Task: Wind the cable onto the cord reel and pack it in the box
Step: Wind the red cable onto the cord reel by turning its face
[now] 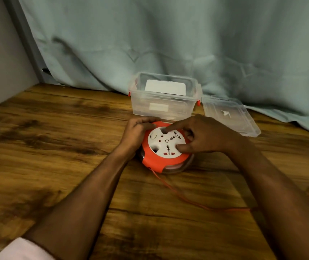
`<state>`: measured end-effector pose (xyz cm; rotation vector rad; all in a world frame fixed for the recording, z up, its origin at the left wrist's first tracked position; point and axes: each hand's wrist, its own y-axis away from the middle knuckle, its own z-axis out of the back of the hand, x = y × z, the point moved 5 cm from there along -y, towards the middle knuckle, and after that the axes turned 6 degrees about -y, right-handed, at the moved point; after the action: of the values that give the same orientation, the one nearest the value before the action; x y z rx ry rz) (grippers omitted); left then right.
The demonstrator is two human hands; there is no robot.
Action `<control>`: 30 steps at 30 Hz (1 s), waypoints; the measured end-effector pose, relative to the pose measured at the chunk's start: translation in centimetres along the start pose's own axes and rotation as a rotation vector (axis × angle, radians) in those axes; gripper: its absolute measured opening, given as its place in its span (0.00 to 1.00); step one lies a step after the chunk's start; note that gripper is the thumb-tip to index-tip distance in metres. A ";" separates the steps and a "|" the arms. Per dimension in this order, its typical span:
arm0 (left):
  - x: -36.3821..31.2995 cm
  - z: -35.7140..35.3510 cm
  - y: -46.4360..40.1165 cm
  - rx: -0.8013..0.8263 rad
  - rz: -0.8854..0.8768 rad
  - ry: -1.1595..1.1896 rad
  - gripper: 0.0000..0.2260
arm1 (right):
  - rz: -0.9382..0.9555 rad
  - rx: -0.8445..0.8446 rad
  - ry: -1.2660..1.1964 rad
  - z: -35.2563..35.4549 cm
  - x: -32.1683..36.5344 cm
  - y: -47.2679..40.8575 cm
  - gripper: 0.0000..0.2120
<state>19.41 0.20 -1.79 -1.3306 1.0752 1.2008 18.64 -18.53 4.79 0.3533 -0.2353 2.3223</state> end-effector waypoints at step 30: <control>0.0 -0.4 -1.1 -0.014 -0.022 0.012 0.12 | 0.065 0.012 0.041 0.6 0.9 -0.7 0.22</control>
<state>20.49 -0.05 -1.70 -1.3589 1.0598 1.1872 18.66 -17.63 5.72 0.3083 -0.2156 2.3930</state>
